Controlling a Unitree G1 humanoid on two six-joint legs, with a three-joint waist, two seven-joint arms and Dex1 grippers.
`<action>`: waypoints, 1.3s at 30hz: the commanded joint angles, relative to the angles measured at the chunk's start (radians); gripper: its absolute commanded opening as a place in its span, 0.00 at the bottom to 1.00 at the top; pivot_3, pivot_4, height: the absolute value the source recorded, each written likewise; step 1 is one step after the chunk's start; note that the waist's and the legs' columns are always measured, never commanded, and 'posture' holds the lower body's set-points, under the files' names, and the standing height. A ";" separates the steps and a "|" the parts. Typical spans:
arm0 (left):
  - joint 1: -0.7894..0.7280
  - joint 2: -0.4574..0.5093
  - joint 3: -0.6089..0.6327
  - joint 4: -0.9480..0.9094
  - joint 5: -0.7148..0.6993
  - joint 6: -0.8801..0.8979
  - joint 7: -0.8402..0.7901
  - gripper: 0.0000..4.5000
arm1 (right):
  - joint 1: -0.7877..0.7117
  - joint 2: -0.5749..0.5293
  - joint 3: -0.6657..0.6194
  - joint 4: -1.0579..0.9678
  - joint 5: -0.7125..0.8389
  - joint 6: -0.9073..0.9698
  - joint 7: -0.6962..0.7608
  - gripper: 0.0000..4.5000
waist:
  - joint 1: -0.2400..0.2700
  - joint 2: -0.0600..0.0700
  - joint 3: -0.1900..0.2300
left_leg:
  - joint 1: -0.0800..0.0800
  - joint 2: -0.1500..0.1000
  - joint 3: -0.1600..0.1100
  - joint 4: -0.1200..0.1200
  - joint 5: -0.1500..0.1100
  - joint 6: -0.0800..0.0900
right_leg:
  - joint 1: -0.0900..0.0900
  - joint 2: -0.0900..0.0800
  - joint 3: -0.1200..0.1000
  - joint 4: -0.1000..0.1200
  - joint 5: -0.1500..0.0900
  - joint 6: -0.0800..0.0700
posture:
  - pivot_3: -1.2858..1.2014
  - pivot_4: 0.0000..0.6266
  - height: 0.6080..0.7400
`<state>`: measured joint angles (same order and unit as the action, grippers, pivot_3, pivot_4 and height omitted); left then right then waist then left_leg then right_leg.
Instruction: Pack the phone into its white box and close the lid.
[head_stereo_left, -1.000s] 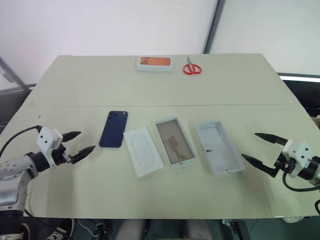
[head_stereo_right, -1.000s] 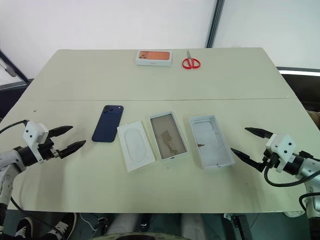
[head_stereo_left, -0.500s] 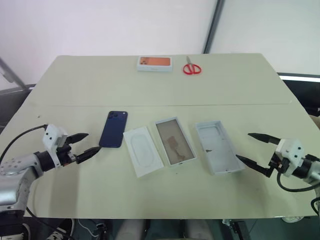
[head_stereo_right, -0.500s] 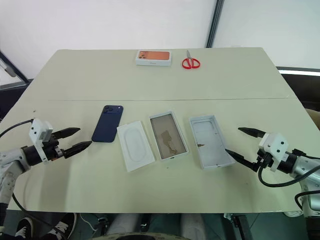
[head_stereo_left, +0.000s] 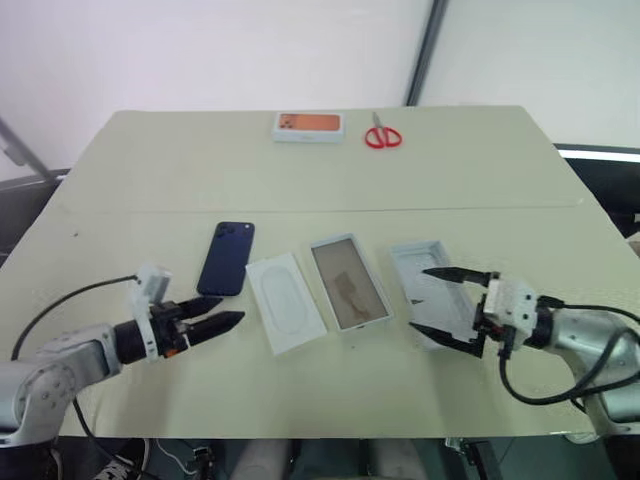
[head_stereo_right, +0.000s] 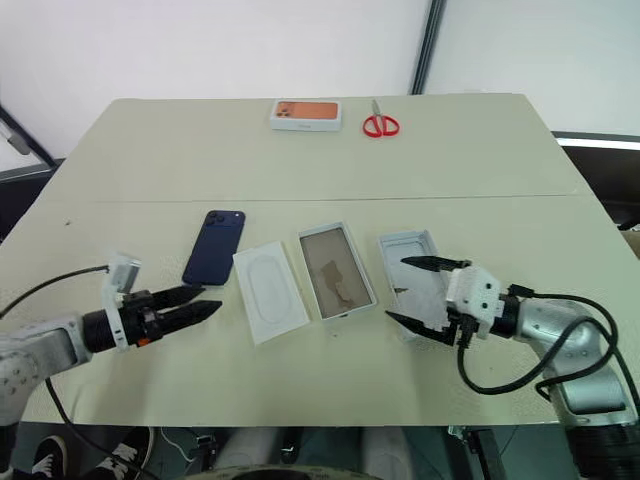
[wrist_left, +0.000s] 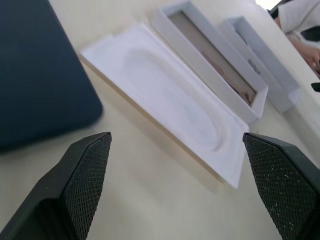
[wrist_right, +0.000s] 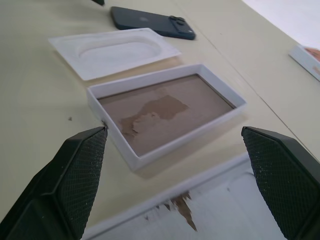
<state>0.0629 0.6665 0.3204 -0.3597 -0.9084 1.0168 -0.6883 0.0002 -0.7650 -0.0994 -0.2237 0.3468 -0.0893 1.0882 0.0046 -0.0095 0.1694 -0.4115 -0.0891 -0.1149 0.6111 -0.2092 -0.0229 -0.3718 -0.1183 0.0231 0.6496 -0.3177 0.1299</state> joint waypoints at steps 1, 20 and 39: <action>0.015 -0.035 -0.024 -0.050 -0.026 0.058 0.090 0.99 | -0.055 -0.007 0.009 -0.043 0.009 0.035 -0.013 1.00 | 0.003 -0.002 0.001 | 0.000 0.000 -0.001 0.000 0.000 0.000 | 0.000 0.000 -0.001 0.000 0.000 0.000 | 0.52 0.24 1.00; -0.138 -0.333 0.008 0.136 -0.319 0.257 0.475 0.80 | -0.085 0.014 0.033 -0.029 -0.037 0.017 -0.064 1.00 | 0.010 0.000 -0.001 | 0.001 -0.002 -0.001 0.003 0.000 0.000 | 0.003 0.000 -0.002 -0.001 0.001 0.002 | 0.52 0.24 1.00; -0.258 -0.215 0.089 0.208 -0.514 0.262 0.536 0.01 | -0.056 0.032 0.158 -0.087 -0.047 0.038 -0.015 1.00 | 0.007 -0.004 0.001 | 0.001 -0.001 -0.002 0.002 0.000 0.000 | 0.001 0.001 -0.002 -0.001 0.000 0.001 | 0.52 0.24 1.00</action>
<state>-0.1800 0.4378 0.3827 -0.1502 -1.3834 1.2777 -0.1498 -0.0558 -0.7366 0.0357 -0.2659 0.3033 -0.0421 1.0524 0.0118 -0.0134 0.1707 -0.4104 -0.0902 -0.1164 0.6125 -0.2092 -0.0229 -0.3712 -0.1178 0.0215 0.6490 -0.3170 0.1314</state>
